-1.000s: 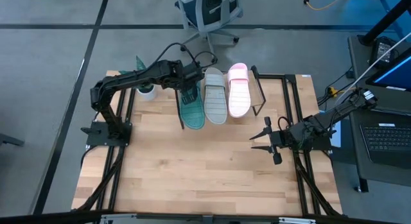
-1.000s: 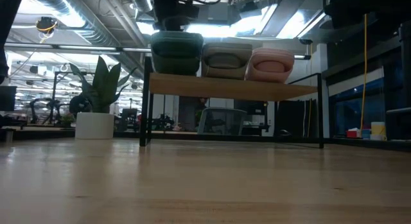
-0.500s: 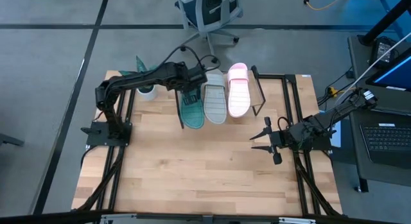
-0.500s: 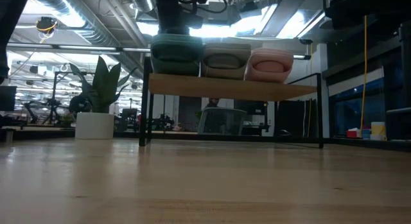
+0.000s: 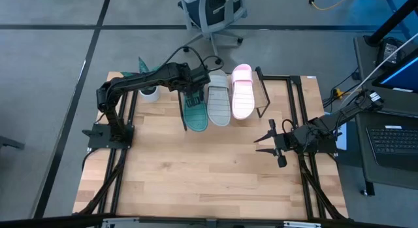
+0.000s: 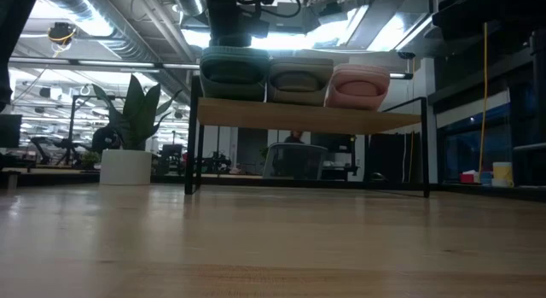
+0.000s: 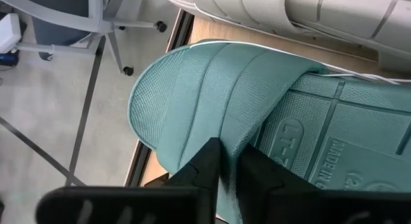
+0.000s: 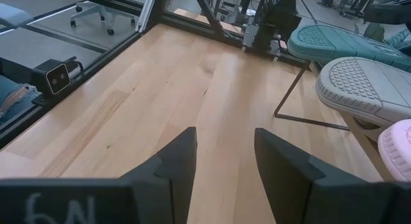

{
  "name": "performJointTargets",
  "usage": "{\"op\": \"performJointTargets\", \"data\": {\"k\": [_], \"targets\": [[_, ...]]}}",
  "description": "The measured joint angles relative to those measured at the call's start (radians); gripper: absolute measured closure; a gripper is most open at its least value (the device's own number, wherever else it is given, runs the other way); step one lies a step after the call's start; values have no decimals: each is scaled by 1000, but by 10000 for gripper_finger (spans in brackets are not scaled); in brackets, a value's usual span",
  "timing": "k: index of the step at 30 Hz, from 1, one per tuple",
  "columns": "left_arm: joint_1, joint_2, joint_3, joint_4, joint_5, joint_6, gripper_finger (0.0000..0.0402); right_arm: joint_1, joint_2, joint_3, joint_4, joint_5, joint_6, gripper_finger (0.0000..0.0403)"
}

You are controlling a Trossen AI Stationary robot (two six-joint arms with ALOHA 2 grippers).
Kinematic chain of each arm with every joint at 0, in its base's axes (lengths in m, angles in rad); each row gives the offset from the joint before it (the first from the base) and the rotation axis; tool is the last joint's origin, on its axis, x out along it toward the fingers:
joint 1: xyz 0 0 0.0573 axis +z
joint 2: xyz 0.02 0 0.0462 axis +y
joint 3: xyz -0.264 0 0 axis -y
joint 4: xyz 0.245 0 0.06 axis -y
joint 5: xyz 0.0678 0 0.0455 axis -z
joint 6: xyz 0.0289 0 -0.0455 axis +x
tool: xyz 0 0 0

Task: Pick and place slides into the shelf
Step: Put the green pair of slides on the shelf

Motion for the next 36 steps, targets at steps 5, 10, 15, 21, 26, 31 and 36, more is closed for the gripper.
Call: {"op": "performJointTargets", "data": {"k": [5,10,15,21,26,31,36], "targets": [[-3,0,0,4,1,-1,356,0,0,0,-1,0,0,244],[-4,0,0,3,-34,-1,351,0,0,0,-1,0,0,244],[-4,0,0,3,-41,-23,350,0,0,0,-1,0,0,244],[1,-1,0,3,19,-35,350,0,0,0,-1,0,0,244],[0,-2,0,4,25,-35,333,0,0,0,-1,0,0,244],[0,-2,1,4,27,-37,290,0,0,0,-1,0,0,244],[1,-2,1,3,24,-36,252,0,0,0,-1,0,0,244]]}}
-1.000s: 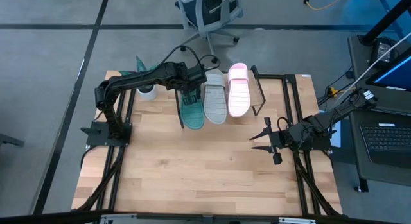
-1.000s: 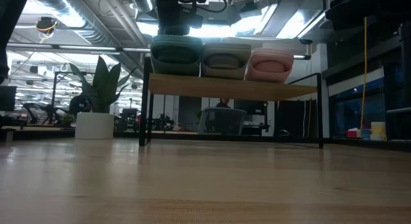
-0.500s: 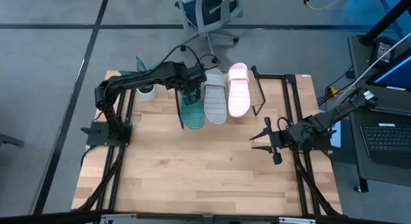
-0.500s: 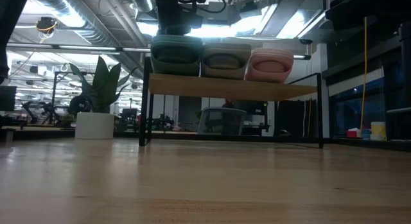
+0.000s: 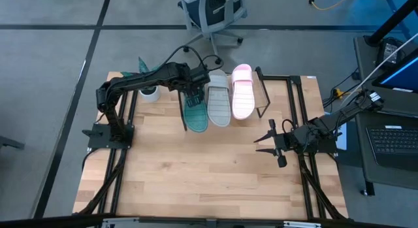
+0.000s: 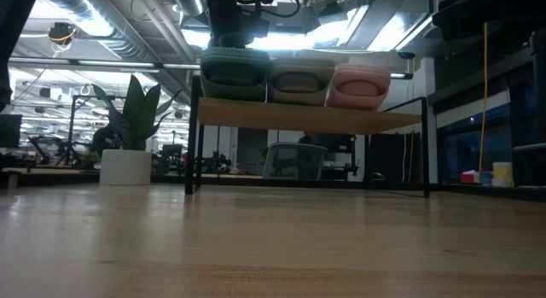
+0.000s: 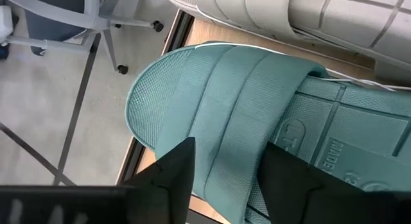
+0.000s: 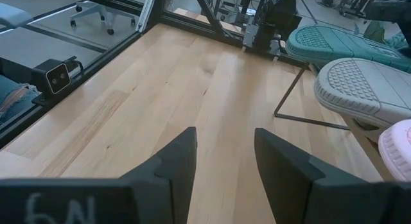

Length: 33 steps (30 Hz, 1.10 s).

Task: Pick and place slides into the shelf
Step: Put the green pair of slides on the shelf

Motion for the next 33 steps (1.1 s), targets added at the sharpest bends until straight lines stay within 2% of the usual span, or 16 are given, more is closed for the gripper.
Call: {"op": "performJointTargets", "data": {"k": [3,8,26,33], "targets": [[-1,0,0,-4,16,10,243,0,0,0,0,0,1,244],[-2,-2,1,-6,110,53,241,0,7,0,0,0,5,244],[-2,-8,1,-27,83,63,245,0,14,0,0,0,4,244],[-2,-8,1,-29,80,117,245,0,14,0,0,0,4,244]]}}
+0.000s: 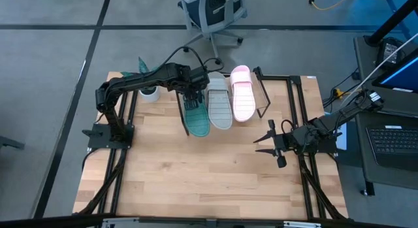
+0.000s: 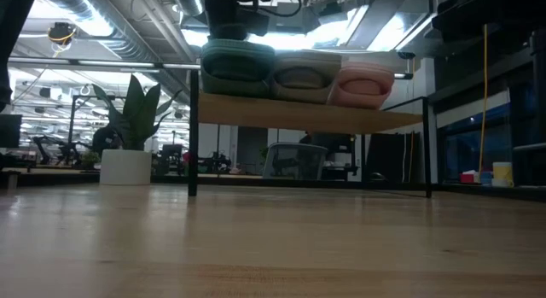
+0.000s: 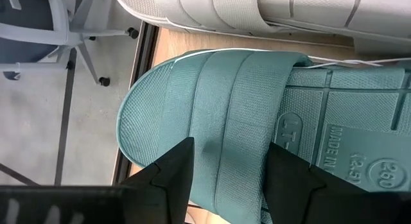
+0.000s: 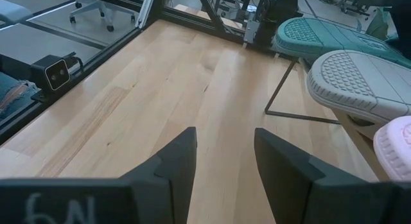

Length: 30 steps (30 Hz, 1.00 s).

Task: Pick and place slides into the shelf
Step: Put the green pair of slides on the shelf

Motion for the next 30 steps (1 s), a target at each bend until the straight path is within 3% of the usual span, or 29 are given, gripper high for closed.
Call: {"op": "performJointTargets", "data": {"k": [13,19,30], "targets": [[0,0,0,1,-6,13,245,0,0,0,0,0,0,244],[-8,0,-2,3,-119,50,245,0,0,0,0,0,0,244],[-49,0,-2,-1,-122,107,245,0,0,0,0,0,0,244]]}}
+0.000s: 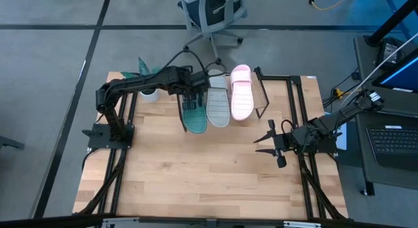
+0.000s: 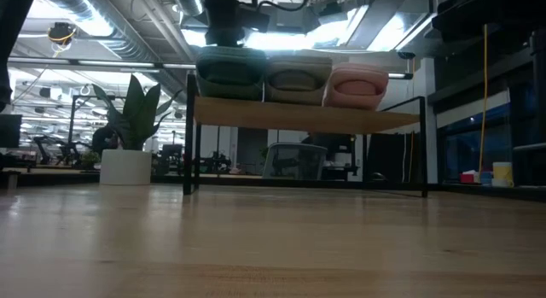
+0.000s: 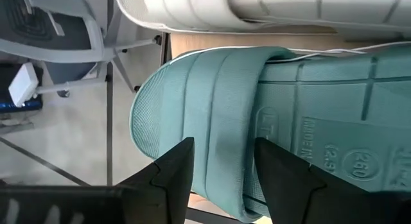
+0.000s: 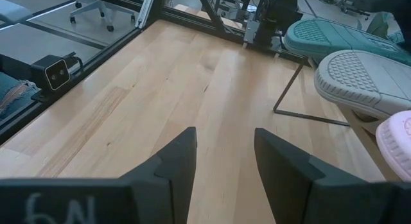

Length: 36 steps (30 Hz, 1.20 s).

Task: Pick and place slides into the shelf
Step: Put the green pair of slides on the shelf, then return to Home Position

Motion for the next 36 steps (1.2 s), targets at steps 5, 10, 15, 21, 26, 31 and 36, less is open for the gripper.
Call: {"op": "performJointTargets", "data": {"k": [5,10,15,21,26,31,36], "targets": [[-13,0,0,0,2,18,245,0,0,0,0,0,0,244],[-16,-13,5,-4,-17,19,245,0,0,0,0,0,0,244],[-32,-41,84,-22,-22,15,245,0,3,0,-2,0,-1,244],[-90,-112,163,-22,30,7,245,0,9,-2,4,0,-4,244],[-132,-236,139,-6,120,-78,245,0,8,-2,3,0,18,244],[-200,-363,-27,173,174,-107,245,0,7,-2,44,-4,41,244],[-277,-515,-340,450,169,-113,245,0,-7,-2,129,-121,62,244]]}}
